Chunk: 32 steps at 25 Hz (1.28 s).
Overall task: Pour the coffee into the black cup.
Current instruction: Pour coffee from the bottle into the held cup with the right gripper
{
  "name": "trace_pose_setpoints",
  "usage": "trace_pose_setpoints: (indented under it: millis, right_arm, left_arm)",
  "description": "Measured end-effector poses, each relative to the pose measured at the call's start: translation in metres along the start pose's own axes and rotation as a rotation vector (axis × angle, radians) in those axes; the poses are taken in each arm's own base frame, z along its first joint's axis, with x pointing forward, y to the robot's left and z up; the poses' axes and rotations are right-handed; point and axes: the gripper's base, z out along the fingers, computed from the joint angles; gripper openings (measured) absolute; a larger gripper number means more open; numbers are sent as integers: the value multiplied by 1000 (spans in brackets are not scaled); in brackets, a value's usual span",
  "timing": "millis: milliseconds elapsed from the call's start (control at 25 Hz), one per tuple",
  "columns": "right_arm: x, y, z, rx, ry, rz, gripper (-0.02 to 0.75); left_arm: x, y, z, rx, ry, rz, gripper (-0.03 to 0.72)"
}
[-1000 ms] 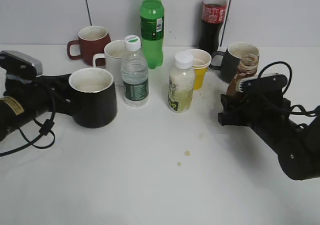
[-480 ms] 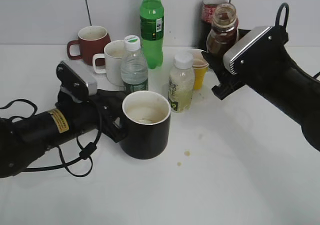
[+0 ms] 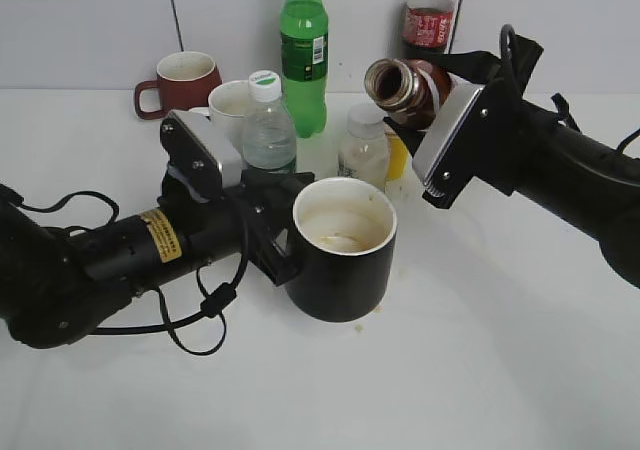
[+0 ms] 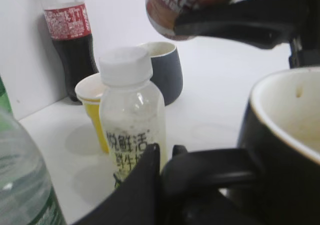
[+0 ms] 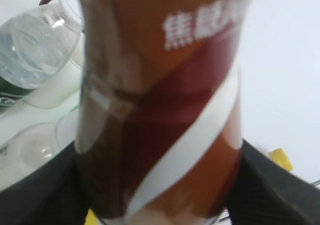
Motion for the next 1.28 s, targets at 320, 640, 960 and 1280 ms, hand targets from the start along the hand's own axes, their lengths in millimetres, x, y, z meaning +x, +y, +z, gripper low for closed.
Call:
trace_pose_setpoints:
  millis: [320,640,960,1280]
  right_arm:
    - [0,0,0,-3,-2,-189,510]
    - [-2,-2,0,22,-21,-356,510]
    - [-3,-2,0,33,-29,-467,510]
    - [-4,-3,0,45,-35,-497,510]
  left_arm:
    - [-8,3,8,1,-38,-8,42]
    - [-8,2,8,4,-37,-7,42]
    - [-8,2,8,4,-37,-8,42]
    - [-8,1,8,20,-36,-2,41]
